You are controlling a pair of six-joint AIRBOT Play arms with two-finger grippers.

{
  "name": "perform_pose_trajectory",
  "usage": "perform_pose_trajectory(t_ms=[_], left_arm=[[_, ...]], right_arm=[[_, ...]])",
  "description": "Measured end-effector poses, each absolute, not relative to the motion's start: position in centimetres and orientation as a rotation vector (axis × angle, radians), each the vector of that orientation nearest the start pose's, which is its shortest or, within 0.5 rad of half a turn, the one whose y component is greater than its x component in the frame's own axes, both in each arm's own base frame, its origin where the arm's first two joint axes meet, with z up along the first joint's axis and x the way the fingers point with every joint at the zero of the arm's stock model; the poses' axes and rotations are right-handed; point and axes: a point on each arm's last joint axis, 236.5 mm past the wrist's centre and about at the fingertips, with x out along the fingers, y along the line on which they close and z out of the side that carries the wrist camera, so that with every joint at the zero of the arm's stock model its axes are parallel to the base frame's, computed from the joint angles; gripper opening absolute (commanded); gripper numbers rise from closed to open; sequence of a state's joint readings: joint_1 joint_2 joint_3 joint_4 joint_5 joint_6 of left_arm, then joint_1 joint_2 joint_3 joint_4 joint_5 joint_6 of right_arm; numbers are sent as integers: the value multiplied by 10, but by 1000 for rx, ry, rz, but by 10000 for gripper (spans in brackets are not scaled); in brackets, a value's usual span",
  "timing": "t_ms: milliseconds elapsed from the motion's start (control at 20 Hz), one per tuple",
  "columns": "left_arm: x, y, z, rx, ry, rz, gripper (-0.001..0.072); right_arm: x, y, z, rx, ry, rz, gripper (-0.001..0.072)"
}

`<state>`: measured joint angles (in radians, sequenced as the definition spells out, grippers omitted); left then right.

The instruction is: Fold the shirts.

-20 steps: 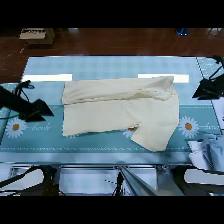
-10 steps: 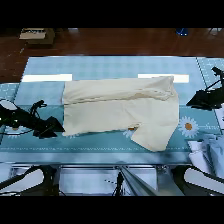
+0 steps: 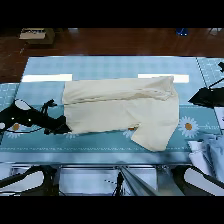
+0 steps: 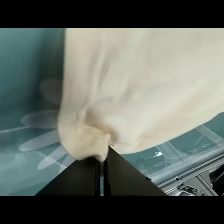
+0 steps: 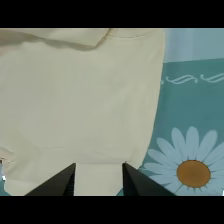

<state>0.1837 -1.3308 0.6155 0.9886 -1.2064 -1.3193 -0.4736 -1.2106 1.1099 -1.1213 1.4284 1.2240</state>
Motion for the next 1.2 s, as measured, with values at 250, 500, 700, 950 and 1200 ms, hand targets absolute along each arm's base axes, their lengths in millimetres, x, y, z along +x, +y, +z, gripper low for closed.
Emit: perform_pose_trajectory(t_ms=[250,500,700,950,1200], left_arm=[[219,-83,-118,-625,1736,-291,17],[219,-82,-118,-611,1731,-304,18],[219,-82,-118,-607,1730,-307,17],[219,-82,-119,-604,1730,-309,17],[219,-81,-119,-603,1731,-308,17]], right_arm=[[269,-50,-5,468,1472,129,467],[206,-21,-53,587,1555,109,494],[199,-13,-77,619,1505,73,492],[232,-10,-86,628,1350,40,476],[243,11,-105,607,1383,50,458]])
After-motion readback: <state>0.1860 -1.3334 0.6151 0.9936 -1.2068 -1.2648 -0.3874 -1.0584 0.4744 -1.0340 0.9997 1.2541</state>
